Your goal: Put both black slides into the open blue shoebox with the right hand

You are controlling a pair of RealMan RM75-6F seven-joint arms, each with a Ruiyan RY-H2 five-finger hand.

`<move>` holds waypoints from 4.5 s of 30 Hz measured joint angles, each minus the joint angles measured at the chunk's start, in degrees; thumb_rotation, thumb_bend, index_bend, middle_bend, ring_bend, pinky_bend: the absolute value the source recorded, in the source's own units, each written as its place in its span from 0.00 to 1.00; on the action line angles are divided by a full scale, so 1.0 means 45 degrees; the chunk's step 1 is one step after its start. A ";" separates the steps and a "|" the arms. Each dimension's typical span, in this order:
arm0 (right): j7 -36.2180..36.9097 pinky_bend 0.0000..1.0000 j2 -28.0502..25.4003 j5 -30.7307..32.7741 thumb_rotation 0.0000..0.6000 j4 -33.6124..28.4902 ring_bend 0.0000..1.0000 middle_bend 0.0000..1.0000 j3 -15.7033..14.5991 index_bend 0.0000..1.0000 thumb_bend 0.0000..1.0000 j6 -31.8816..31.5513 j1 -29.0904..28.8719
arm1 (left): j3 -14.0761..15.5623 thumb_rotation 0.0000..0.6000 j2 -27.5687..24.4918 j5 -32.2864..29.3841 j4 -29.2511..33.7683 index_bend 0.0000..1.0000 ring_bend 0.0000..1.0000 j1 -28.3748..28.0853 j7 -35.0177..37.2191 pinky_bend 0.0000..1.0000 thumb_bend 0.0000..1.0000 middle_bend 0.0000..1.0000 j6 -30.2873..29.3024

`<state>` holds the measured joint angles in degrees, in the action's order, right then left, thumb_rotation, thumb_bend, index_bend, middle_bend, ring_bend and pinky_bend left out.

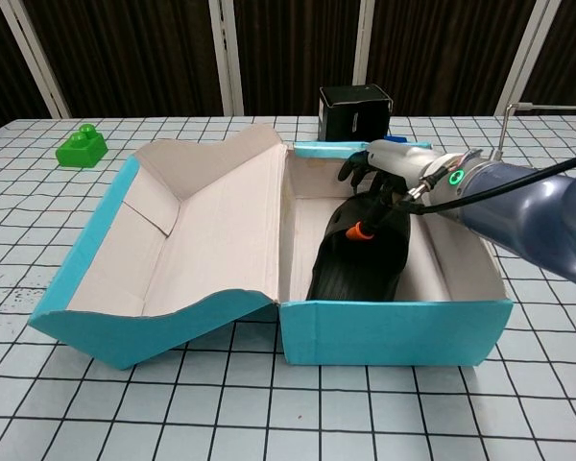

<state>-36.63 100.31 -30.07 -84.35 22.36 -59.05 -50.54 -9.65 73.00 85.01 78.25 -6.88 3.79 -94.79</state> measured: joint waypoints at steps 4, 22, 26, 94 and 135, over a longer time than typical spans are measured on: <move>-0.0347 0.06 -0.0276 0.0389 1.00 -0.0458 0.22 0.17 0.0039 0.17 0.25 -0.0187 -0.0180 | -0.0004 1.00 -0.0027 -0.0017 0.0004 0.07 0.00 0.0013 0.0056 0.07 0.21 0.00 0.0001; -0.1840 0.06 -0.4398 0.3112 1.00 -0.4828 0.22 0.16 0.0742 0.16 0.25 -0.1406 -0.0434 | -0.0104 1.00 -0.0064 -0.0259 0.0008 0.07 0.00 0.0058 -0.0055 0.07 0.21 0.00 0.0030; -0.1745 0.06 -0.6103 0.3466 1.00 -0.5639 0.22 0.16 0.0942 0.16 0.25 -0.1687 -0.0012 | -0.0162 1.00 -0.0094 -0.0303 0.0042 0.07 0.00 0.0108 -0.0030 0.07 0.21 0.00 -0.0081; 0.1637 0.06 -0.8445 -0.5426 1.00 -0.5458 0.16 0.11 -0.6248 0.15 0.25 -0.1967 0.8086 | -0.0531 1.00 -0.0382 -0.0653 0.0240 0.07 0.00 0.0410 0.0363 0.07 0.21 0.00 -0.0391; 0.0678 0.07 -0.7868 -0.5526 1.00 -0.4753 0.46 0.44 -0.6019 0.44 0.26 -0.1371 0.7547 | -0.0419 1.00 -0.0334 -0.0466 0.0317 0.07 0.00 0.0376 0.0319 0.07 0.21 0.00 -0.0353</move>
<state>-33.57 64.91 -54.94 -105.74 -4.72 -65.22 -16.58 -11.54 71.50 82.91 79.68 -5.19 5.23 -96.38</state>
